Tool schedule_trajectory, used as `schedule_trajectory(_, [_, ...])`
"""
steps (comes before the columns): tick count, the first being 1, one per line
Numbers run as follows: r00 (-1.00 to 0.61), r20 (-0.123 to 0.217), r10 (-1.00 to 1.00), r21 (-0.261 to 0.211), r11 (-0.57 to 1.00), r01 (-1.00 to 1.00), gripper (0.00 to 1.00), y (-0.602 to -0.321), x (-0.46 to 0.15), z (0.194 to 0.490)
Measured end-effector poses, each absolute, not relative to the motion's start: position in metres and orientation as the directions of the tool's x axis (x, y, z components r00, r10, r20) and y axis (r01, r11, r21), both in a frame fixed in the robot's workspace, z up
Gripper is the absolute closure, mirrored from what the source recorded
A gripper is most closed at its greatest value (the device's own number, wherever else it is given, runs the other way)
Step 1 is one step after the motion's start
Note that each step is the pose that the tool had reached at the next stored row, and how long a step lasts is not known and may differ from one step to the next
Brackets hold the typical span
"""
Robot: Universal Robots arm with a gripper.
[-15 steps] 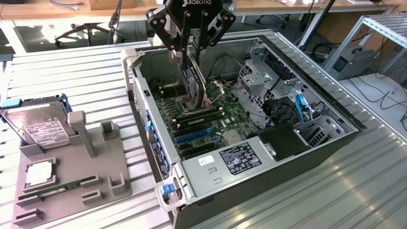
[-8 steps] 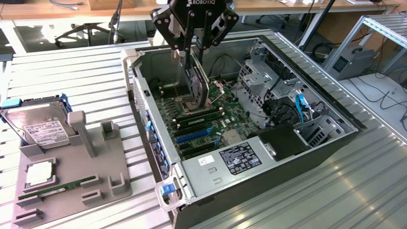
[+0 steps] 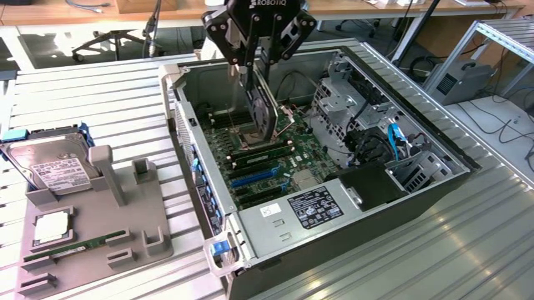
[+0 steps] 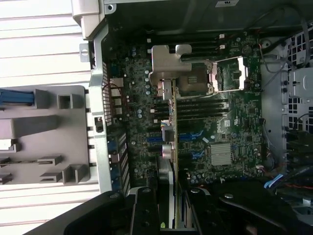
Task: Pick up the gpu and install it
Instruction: 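Pick up the gpu and move the gpu toward the slot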
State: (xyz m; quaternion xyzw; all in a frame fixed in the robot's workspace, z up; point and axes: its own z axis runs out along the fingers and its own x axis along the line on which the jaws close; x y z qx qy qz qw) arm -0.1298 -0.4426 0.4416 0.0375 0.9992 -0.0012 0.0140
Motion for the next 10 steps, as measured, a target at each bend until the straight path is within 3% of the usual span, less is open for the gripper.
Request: schedule_trajectory(10, [-0.997, -0.028, 0.075, -0.001, 0.997, 0.075, 0.73, -0.4427, -0.1221, 0.4416])
